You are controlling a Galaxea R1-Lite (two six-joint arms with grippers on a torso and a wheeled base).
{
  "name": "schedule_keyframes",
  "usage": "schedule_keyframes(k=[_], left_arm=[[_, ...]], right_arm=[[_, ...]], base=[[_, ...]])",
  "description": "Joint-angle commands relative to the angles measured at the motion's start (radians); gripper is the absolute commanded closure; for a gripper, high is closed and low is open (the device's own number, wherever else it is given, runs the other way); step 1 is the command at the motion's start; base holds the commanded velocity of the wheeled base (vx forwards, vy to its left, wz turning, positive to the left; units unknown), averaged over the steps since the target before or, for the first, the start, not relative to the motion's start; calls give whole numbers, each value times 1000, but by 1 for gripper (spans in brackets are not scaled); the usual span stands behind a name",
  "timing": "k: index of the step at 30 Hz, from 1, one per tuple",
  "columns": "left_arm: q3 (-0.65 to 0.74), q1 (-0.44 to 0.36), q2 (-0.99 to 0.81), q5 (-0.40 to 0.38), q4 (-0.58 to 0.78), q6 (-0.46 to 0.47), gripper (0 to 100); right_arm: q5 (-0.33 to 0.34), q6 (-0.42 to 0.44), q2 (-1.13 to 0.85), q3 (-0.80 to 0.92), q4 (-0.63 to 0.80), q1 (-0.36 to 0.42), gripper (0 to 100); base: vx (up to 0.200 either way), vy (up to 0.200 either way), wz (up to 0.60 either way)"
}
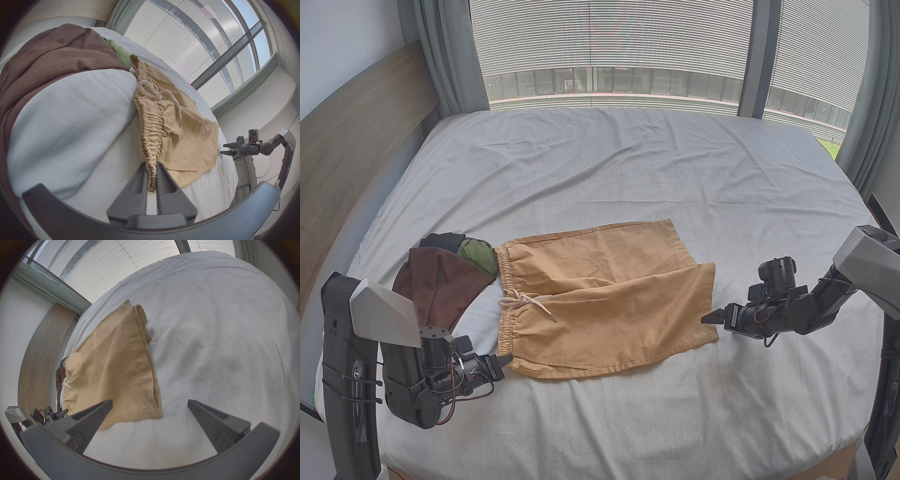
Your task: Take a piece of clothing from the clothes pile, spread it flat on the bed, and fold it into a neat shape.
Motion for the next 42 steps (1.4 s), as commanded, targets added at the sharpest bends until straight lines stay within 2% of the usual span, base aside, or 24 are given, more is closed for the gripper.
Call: schedule_keyframes(k=[1,13,18,19,33,42], left_arm=[[0,1,-4,0,0,0,100],[0,1,-3,1,0,0,100],[-2,3,-4,1,0,0,100],[-2,3,-3,1,0,0,100],[-2,3,-3,1,-2,0,100],[27,4,-79,-11,1,-17,100]], right_arm=[[1,3,58,-64,30,16,0],[3,7,109,-99,32,30,0],[3,59,109,-118,29,44,0],[3,65,109,-119,27,45,100],[3,70,103,-106,35,44,100],[6,69,2,34,25,45,100]], base=[[0,0,0],[0,0,0],[0,0,0],[0,0,0],[0,0,0],[0,0,0]])
